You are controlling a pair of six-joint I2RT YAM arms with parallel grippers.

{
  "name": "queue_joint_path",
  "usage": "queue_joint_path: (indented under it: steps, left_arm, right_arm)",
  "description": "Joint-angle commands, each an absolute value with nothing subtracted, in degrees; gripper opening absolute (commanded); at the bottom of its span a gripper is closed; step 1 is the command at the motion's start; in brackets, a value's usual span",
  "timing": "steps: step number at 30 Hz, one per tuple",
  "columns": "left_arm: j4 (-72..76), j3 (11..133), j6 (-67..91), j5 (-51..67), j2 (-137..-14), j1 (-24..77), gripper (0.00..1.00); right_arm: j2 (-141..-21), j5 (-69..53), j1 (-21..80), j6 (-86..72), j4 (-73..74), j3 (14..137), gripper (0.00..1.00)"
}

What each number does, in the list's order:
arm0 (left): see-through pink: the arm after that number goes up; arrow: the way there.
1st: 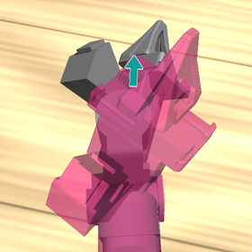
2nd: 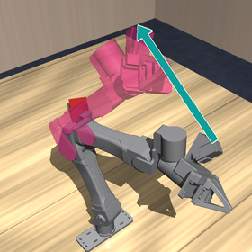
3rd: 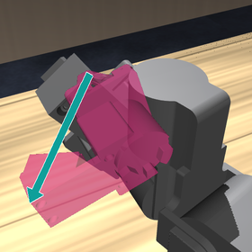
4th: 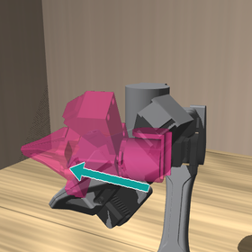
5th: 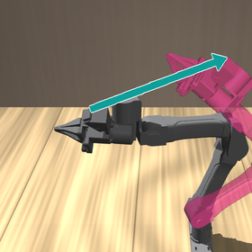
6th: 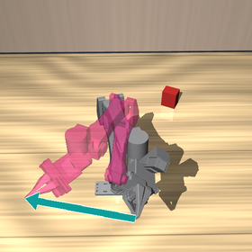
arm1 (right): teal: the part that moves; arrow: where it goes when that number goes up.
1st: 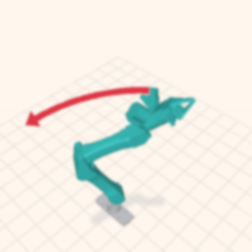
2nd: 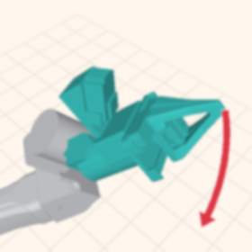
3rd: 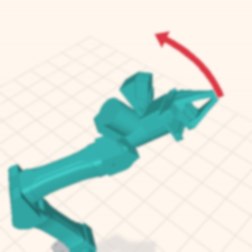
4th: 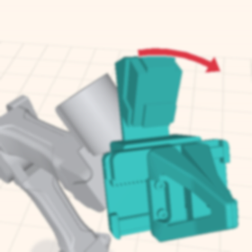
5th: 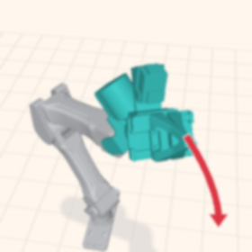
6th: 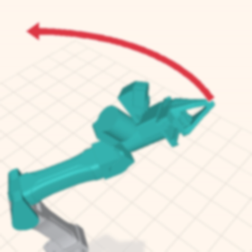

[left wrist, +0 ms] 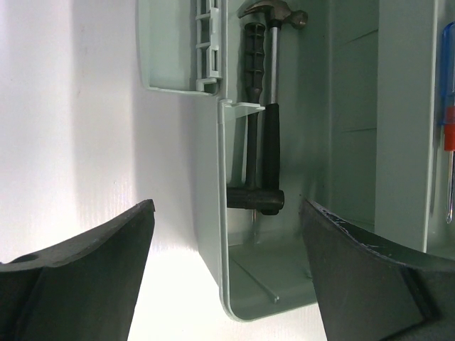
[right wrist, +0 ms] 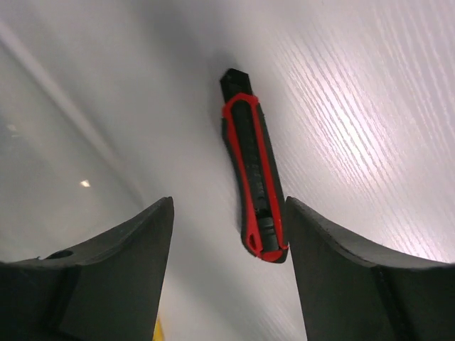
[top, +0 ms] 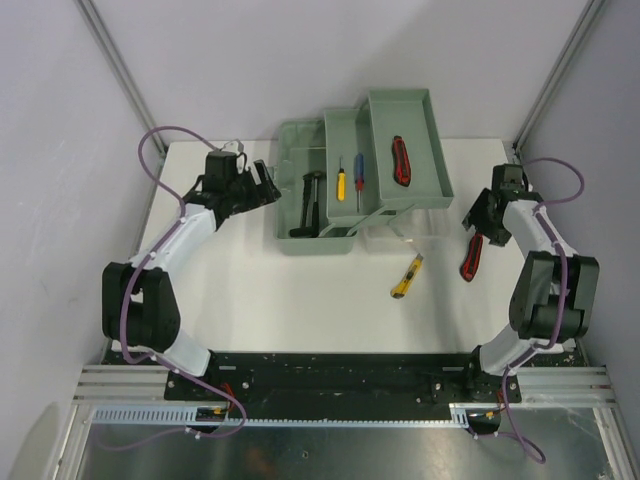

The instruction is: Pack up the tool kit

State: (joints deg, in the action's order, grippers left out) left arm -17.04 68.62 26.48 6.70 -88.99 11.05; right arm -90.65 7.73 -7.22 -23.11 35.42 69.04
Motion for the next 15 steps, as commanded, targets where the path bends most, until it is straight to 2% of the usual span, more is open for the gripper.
queue_joint_path:
  steps: [1,15]
  left_arm:
    - [-15.50,69.53,25.64,7.73,-88.95,10.55,0.86]
    - [-15.49,69.75,26.95,10.13,-89.28,10.03,0.86]
  right_arm:
    - [-95.08,10.63,-7.38,-24.60,35.06,68.22,0.67]
    - [-106.81,12.35,-5.99,-27.44,33.00,67.61,0.58]
